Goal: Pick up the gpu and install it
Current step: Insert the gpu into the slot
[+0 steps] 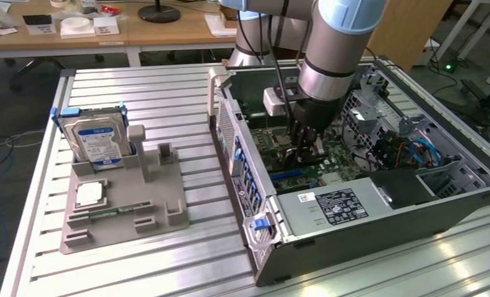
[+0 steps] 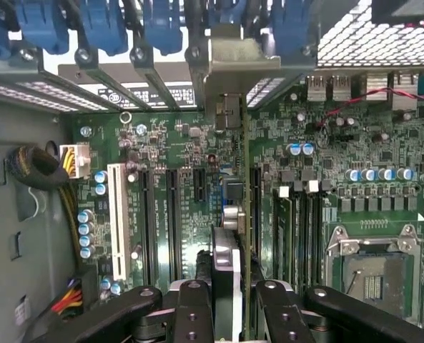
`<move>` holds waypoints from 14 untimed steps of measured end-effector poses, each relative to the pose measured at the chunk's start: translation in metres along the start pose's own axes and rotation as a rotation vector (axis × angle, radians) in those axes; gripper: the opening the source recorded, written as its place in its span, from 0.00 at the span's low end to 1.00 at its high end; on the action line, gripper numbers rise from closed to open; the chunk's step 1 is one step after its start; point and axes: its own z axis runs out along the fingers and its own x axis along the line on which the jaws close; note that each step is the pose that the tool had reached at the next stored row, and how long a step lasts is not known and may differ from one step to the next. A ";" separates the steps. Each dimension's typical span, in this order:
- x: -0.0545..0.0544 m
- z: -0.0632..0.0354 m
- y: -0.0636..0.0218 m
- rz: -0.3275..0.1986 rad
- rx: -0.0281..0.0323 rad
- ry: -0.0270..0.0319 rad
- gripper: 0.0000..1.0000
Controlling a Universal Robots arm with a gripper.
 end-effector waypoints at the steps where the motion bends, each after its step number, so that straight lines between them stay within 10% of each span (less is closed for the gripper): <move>1: 0.000 0.0000 0.0000 0.000 0.0000 0.0000 0.28; 14: 0.003 0.0006 0.0011 0.000 0.0017 -0.0002 0.28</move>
